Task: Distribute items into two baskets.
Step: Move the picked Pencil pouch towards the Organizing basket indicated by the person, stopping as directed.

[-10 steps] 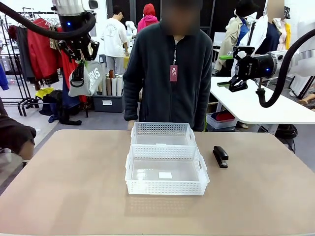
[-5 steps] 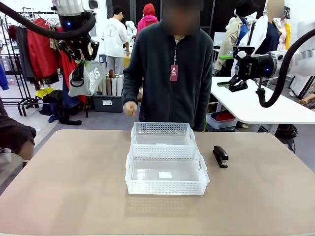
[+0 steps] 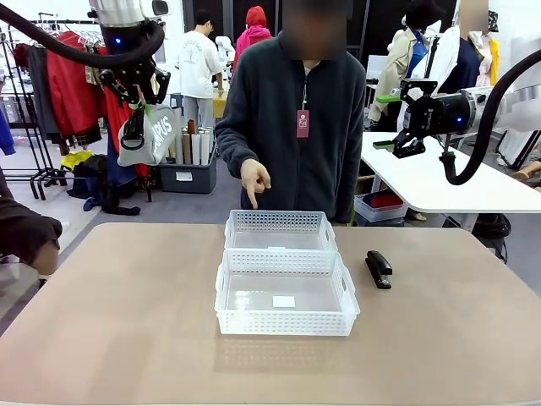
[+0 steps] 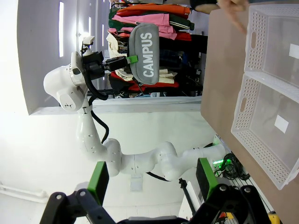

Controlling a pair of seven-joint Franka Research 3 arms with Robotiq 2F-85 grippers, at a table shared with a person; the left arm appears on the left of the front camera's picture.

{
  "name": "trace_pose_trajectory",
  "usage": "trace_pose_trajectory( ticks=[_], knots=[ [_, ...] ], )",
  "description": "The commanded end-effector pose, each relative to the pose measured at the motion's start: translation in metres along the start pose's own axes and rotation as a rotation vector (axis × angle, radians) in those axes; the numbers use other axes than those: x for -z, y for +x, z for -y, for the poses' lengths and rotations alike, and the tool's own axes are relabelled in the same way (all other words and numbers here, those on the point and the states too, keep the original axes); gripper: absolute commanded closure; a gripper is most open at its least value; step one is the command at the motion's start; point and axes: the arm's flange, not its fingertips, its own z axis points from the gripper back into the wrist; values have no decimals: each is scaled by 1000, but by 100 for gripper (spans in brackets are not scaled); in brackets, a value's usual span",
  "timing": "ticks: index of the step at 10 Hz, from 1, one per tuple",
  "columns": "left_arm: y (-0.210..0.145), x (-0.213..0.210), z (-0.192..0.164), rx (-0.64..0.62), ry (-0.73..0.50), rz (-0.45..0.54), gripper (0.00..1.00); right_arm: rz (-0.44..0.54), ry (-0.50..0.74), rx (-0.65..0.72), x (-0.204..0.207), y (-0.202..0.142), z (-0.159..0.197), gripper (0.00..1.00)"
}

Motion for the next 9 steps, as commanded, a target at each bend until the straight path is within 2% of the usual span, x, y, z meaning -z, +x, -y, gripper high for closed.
trace_pose_trajectory(
  ticks=[1, 9],
  knots=[
    [-2, -1, -1, -3, -1, 17, 100, 0, 0, 6, 0, 0, -2, 0],
    [-2, -1, -1, -3, -1, 17, 100, 0, 0, 6, 0, 0, -2, 0]
  ],
)
